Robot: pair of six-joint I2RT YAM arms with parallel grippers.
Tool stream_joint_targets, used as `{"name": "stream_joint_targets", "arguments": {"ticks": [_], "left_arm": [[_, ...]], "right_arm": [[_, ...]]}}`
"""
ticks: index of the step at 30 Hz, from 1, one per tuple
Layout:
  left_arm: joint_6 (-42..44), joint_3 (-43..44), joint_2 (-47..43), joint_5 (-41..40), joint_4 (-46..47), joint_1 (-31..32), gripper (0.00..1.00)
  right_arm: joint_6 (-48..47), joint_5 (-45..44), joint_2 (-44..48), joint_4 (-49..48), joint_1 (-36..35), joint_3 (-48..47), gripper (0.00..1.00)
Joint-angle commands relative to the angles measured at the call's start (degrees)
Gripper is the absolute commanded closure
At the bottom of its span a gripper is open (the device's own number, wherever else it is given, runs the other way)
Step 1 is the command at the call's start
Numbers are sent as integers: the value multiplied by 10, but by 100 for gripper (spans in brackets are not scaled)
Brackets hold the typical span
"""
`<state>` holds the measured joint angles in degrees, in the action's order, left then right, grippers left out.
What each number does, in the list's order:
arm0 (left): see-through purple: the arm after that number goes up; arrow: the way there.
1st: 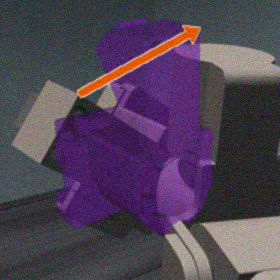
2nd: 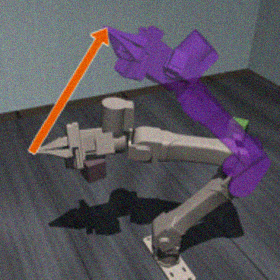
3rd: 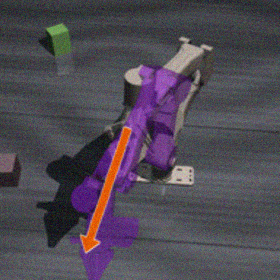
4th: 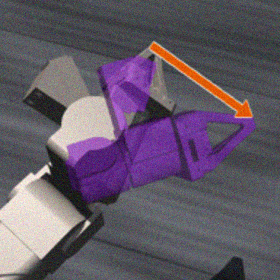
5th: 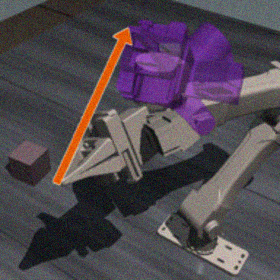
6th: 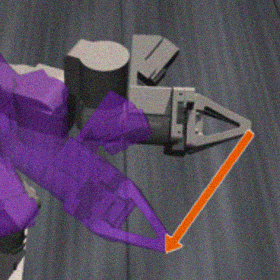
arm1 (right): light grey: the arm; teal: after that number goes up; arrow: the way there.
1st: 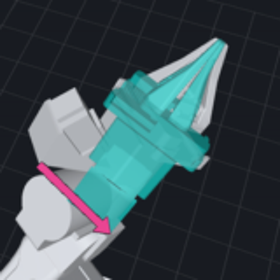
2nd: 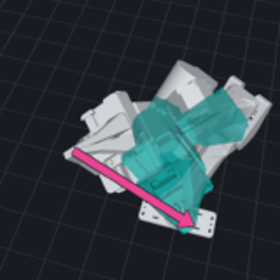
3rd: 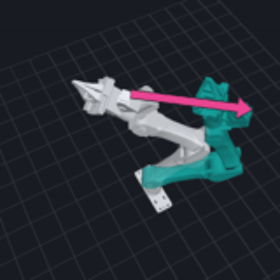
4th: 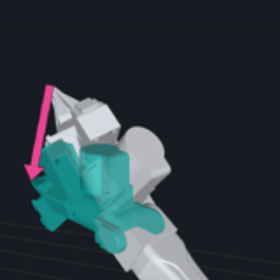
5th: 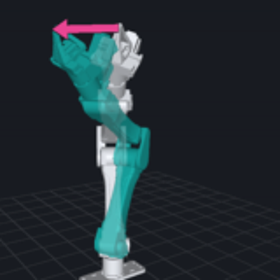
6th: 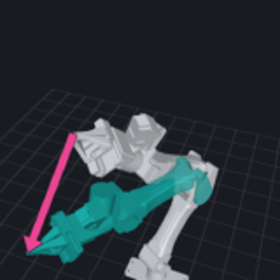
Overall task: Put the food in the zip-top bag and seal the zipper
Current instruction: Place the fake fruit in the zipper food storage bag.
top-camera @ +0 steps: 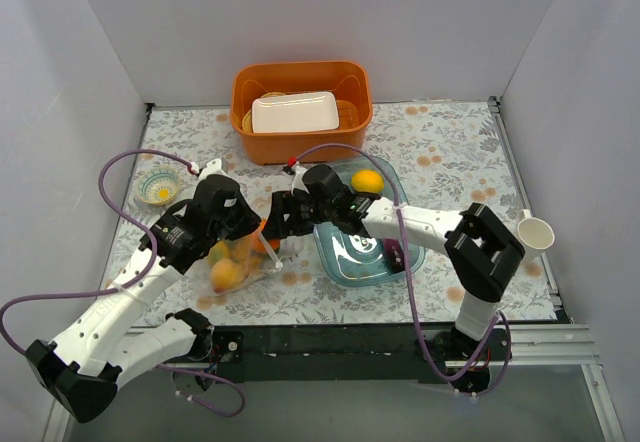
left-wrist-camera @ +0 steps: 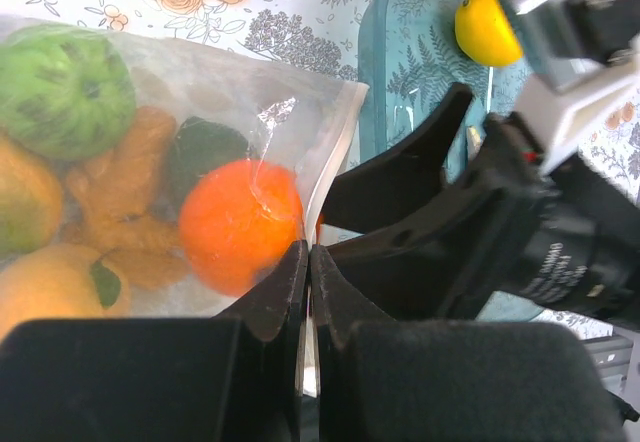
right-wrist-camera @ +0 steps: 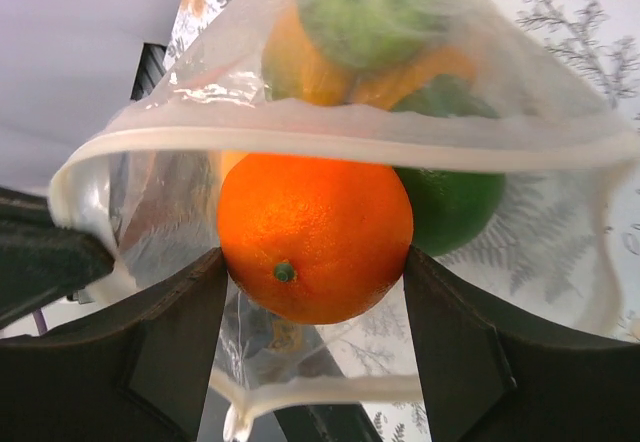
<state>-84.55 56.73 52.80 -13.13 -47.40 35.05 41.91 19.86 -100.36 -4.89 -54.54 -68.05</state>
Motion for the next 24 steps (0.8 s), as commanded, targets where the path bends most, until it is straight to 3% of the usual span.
{"name": "stream_joint_targets", "arguments": {"ticks": [1,5,11,18,24], "left_arm": [[-10,22,-21,-17,-9,2,100],[-9,22,-29,-26,-8,2,100],[-18,24,-29,-32,-19,2,100],[-23,25,-39,-41,-22,2,100],[-23,27,-36,-43,-23,2,100]], "right_arm": [[-11,-10,-25,2,-28,-52,35],[-4,-15,-36,-5,-41,-62,34],[52,-12,-42,-106,-44,-16,32],[56,-20,-48,-112,-50,-12,14],[48,-46,-19,-103,-49,0,4]]}}
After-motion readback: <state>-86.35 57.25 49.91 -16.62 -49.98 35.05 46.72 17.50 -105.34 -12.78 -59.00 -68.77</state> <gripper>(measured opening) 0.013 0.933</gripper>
